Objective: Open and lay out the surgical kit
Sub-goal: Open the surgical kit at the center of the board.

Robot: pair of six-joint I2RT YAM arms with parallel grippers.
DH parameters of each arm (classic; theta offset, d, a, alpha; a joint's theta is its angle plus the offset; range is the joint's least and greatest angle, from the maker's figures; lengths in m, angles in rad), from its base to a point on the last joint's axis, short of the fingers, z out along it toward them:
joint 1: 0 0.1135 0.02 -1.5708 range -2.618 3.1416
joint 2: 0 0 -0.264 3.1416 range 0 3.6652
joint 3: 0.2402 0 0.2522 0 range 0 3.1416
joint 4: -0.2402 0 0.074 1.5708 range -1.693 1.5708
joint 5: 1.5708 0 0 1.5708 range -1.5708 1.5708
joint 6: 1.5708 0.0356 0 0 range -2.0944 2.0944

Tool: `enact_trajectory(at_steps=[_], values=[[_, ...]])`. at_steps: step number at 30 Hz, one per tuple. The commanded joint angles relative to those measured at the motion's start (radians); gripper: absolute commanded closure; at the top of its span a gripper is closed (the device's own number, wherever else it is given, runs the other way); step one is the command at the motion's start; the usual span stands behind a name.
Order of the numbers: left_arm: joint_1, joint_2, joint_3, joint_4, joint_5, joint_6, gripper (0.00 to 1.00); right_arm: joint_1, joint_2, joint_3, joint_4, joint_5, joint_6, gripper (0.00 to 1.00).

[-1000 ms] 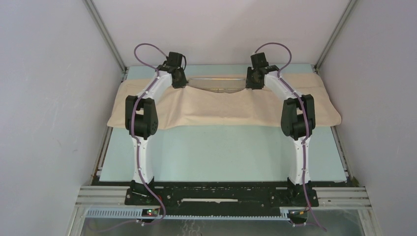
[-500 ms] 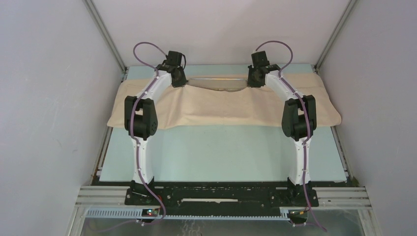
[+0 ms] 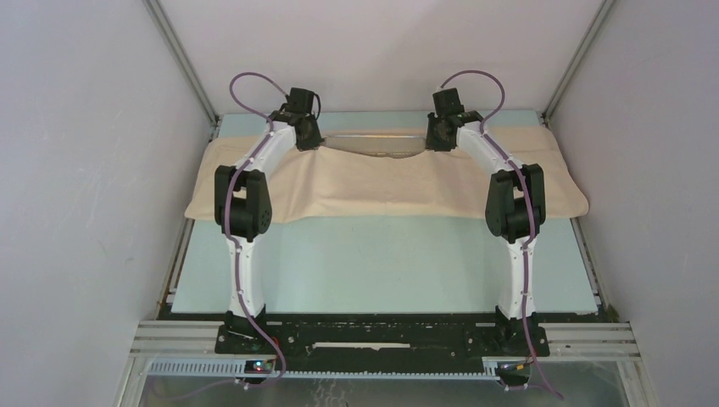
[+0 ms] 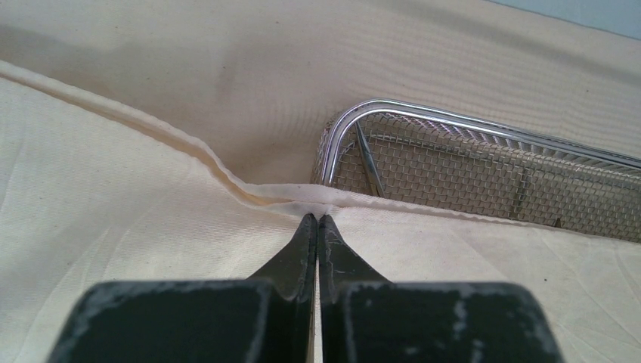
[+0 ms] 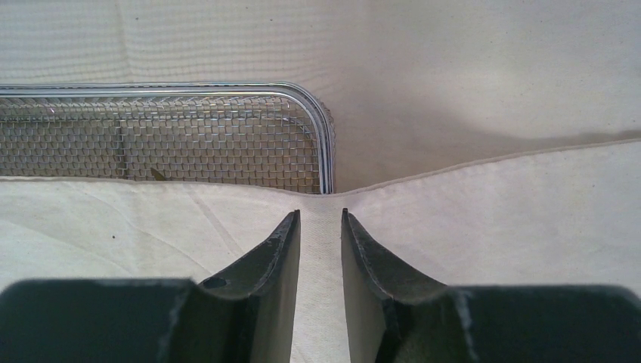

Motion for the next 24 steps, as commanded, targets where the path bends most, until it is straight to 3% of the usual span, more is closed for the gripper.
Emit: enact_trajectory(at_steps=[1,12,24], values=[[-0.007,-0.066,-0.012,0.045,-0.013,0.020,1.00,-0.001,-0.009,0.023,0.006,0.016,0.001,0.66],[-0.007,-0.068,-0.011,0.044,-0.014,0.019,1.00,0.002,0.026,0.047,-0.011,0.018,-0.001,0.66],[-0.007,-0.070,-0.016,0.043,-0.016,0.018,1.00,-0.005,-0.020,0.017,0.026,0.019,0.019,0.73]])
